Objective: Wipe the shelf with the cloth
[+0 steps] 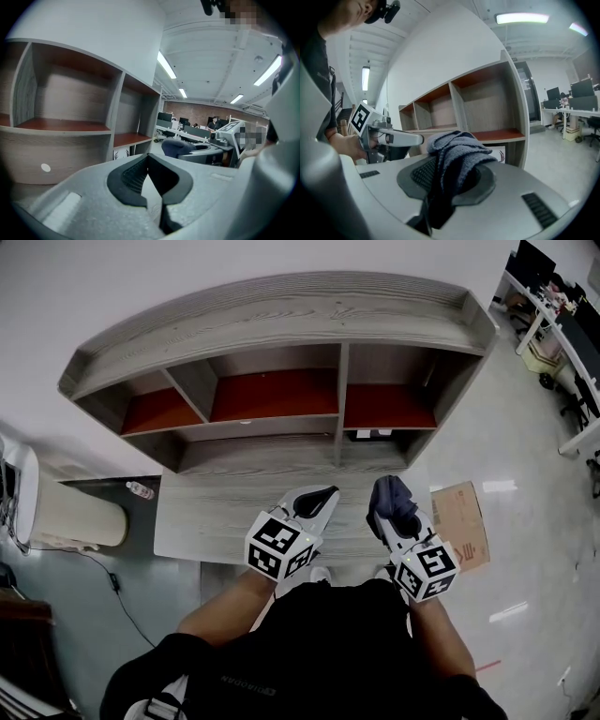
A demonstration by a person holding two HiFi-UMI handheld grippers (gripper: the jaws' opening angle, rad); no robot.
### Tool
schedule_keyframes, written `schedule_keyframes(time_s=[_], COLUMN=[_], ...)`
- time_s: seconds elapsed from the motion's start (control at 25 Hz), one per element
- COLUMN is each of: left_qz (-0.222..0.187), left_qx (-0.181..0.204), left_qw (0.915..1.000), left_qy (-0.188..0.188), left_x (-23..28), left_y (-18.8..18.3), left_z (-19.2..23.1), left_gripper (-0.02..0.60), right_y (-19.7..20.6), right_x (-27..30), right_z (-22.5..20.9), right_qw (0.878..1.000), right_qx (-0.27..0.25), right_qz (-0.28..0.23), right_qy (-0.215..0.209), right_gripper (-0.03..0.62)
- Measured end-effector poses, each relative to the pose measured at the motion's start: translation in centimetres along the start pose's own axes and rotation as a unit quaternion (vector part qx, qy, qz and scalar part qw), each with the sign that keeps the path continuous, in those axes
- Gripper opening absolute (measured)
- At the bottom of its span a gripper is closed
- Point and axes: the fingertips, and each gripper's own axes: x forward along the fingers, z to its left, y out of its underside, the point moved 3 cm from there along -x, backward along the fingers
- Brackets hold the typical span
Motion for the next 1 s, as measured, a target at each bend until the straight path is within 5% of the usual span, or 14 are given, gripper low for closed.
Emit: schedule_keyframes(time_s=[0.56, 1.0], left_qz=[-0.035, -0.020], left_qx=[-0.027, -0.039], left_qw=[0.9973, 0.9944], left_qy=[-0.058, -0.096], left_x=[1.8, 1.6], left_y=[-1.7, -0.5], left_z=[0.0, -0.3], left_gripper=[0.008, 0.008], right_y=[-5.7, -11.6], right_x=[2.4, 6.6], right_z=[-2.2, -6.0], right_qw=[0.997, 0.991], right_qx=[-0.048, -0.099], right_qz=[-0.034, -0.072], right_qy=[-0.055, -0.049], right_gripper=[0.097, 0.095])
